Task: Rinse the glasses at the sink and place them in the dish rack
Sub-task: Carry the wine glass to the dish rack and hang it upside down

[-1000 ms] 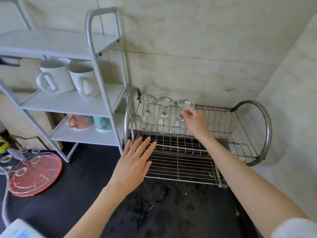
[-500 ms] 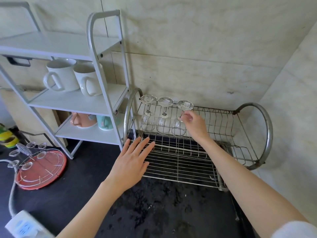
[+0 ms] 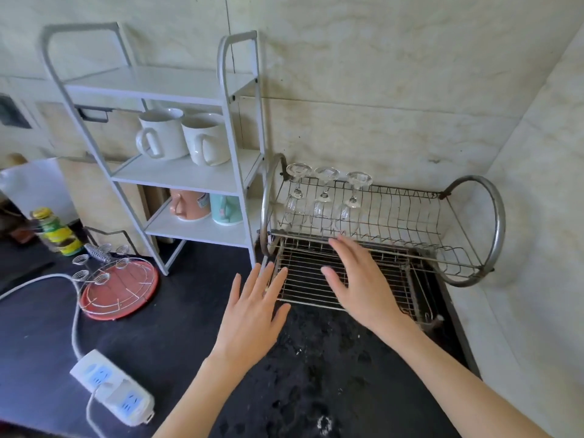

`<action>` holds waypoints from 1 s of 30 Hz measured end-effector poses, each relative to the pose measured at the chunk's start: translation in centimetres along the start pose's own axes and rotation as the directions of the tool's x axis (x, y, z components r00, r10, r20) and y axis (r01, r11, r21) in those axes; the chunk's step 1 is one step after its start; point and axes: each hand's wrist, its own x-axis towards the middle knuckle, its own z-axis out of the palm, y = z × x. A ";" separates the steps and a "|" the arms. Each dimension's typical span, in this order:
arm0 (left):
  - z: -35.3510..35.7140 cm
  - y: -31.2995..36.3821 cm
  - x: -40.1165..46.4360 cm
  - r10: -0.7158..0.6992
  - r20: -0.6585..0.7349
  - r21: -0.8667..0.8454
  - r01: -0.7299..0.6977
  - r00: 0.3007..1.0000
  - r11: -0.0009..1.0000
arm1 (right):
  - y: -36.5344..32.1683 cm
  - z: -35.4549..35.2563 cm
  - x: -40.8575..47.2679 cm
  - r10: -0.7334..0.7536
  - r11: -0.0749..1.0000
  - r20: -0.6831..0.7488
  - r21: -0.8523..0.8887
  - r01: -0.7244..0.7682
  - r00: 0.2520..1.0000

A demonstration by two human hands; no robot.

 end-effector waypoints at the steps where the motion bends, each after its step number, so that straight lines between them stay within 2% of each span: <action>1: 0.4 -0.4 -1.7 -0.019 0.015 0.003 0.019 1.000 1.000 | -1.2 0.8 -1.3 -0.028 1.000 0.025 -0.008 0.028 0.999; 6: 0.8 -3.6 -10.6 -0.122 0.046 0.025 0.121 0.991 0.992 | -7.5 5.4 -7.2 -0.153 0.988 0.103 -0.001 0.154 0.983; 11: -0.3 -6.9 -22.0 -0.274 0.072 -0.001 0.275 0.959 0.962 | -14.6 9.9 -14.2 -0.258 0.965 0.196 0.087 0.246 0.946; 16: -2.3 -10.7 -34.3 -0.471 0.150 0.044 0.470 0.869 0.881 | -23.0 13.8 -19.7 -0.404 0.914 0.314 0.176 0.365 0.859; 18: -3.7 -12.8 -38.5 -0.541 0.123 0.041 0.541 0.832 0.840 | -27.1 15.2 -20.7 -0.475 0.879 0.332 0.217 0.424 0.815; 20: -5.0 -14.5 -41.0 -0.591 0.092 0.035 0.590 0.802 0.807 | -30.3 16.2 -20.7 -0.525 0.850 0.339 0.251 0.462 0.781; 24: -6.9 -19.2 -45.1 -0.717 0.031 0.018 0.717 0.697 0.697 | -37.5 18.5 -19.3 -0.599 0.798 0.331 0.321 0.510 0.729; 30: -9.4 -27.8 -47.2 -0.808 -0.038 0.023 0.809 0.588 0.588 | -46.8 23.6 -14.0 -0.674 0.738 0.338 0.333 0.587 0.657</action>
